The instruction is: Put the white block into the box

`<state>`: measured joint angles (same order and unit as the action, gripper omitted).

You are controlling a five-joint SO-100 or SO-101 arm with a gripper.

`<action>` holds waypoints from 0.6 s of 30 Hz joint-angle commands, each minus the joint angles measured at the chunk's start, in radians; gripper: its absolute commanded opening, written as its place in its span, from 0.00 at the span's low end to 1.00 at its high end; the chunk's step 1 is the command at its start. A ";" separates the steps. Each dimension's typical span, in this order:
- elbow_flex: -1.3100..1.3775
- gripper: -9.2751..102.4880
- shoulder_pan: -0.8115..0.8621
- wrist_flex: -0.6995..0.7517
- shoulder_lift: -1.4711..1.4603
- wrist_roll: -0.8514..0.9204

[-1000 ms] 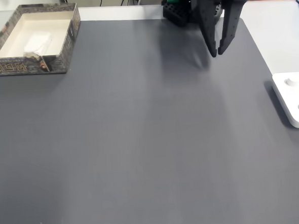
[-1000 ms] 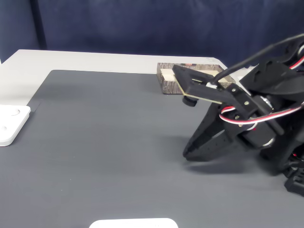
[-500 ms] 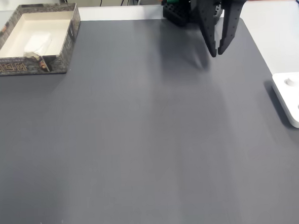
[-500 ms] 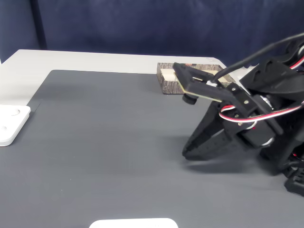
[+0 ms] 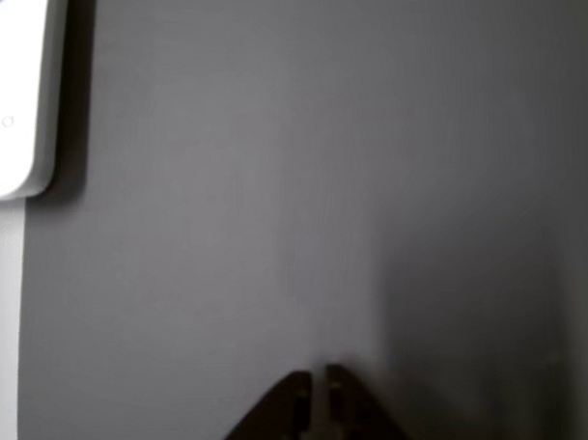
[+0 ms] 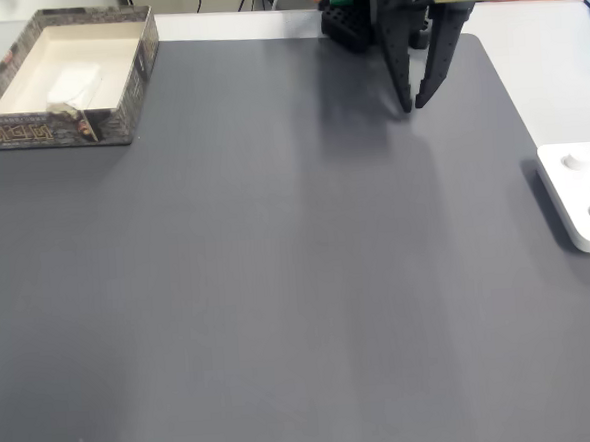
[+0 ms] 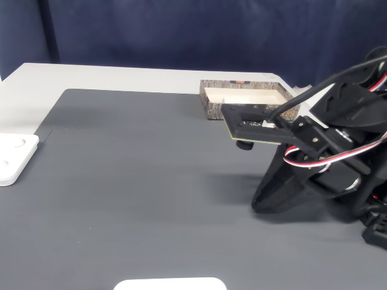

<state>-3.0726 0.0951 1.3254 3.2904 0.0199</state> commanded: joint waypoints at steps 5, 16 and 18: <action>-0.020 0.07 0.017 0.005 0.034 0.008; -0.020 0.07 0.041 0.005 0.034 0.015; -0.020 0.07 0.041 0.005 0.034 0.015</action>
<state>-3.0726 0.1197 1.3254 3.2904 0.0199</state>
